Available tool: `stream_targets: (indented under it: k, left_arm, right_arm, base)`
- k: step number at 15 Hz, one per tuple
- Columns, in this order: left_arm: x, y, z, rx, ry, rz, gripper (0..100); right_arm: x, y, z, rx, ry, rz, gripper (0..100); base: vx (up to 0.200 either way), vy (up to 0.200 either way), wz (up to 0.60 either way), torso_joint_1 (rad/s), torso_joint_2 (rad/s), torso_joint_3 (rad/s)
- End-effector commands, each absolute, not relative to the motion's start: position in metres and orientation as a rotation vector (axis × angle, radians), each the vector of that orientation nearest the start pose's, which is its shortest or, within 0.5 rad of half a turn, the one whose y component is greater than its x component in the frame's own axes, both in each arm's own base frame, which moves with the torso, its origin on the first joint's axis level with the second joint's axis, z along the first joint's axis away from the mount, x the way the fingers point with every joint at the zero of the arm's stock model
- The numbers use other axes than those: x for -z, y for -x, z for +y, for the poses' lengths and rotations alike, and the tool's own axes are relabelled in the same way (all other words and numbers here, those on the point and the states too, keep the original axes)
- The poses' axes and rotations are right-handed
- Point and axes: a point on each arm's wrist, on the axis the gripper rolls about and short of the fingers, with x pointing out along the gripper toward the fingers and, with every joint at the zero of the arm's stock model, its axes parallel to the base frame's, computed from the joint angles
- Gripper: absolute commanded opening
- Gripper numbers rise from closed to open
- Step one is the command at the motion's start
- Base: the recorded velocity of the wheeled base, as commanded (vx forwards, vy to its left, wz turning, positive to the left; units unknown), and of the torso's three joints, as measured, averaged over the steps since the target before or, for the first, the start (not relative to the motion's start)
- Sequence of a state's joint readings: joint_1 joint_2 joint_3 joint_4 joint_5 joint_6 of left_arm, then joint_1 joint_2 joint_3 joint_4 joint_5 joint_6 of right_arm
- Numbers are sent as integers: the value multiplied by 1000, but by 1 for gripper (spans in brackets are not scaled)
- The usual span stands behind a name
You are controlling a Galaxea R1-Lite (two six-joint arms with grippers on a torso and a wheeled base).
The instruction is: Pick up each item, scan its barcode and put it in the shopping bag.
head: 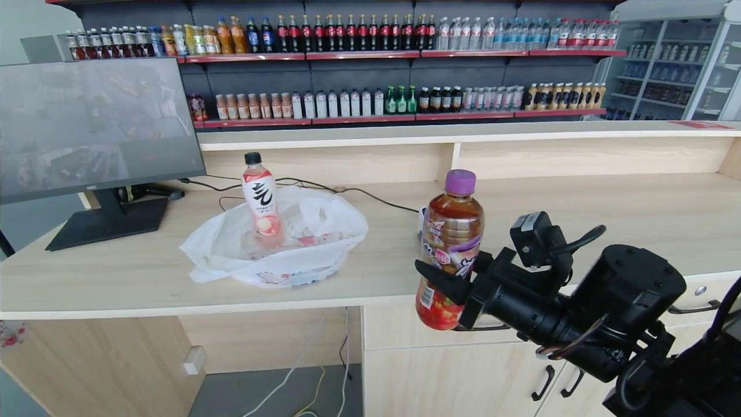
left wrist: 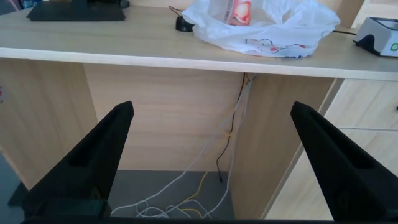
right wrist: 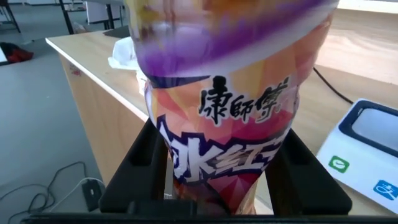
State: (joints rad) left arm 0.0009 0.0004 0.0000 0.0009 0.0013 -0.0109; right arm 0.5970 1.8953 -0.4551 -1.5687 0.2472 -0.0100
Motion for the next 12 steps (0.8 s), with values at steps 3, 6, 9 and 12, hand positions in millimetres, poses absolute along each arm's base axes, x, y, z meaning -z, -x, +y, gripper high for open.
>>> stream_targets:
  k: [3, 6, 9, 12]
  left_arm:
    - [-75, 23, 0, 0, 9, 0, 100]
    - [-75, 23, 0, -2, 9, 0, 100]
    - [-75, 23, 0, 0, 9, 0, 100]
    - [-75, 23, 0, -2, 9, 0, 100]
  right_arm:
    - [-133, -241, 171, -845, -12, -132, 0]
    - [-136, -241, 170, -840, -14, -143, 0]
    - [-139, -241, 169, -838, -16, -155, 0]
    - [-146, -248, 162, -805, -16, -189, 0]
  base:
    - [0, 0, 0, 0, 0, 0]
    - [0, 0, 0, 0, 0, 0]
    - [200, 0, 0, 7, 2, 2]
    - [133, 0, 0, 2, 0, 0]
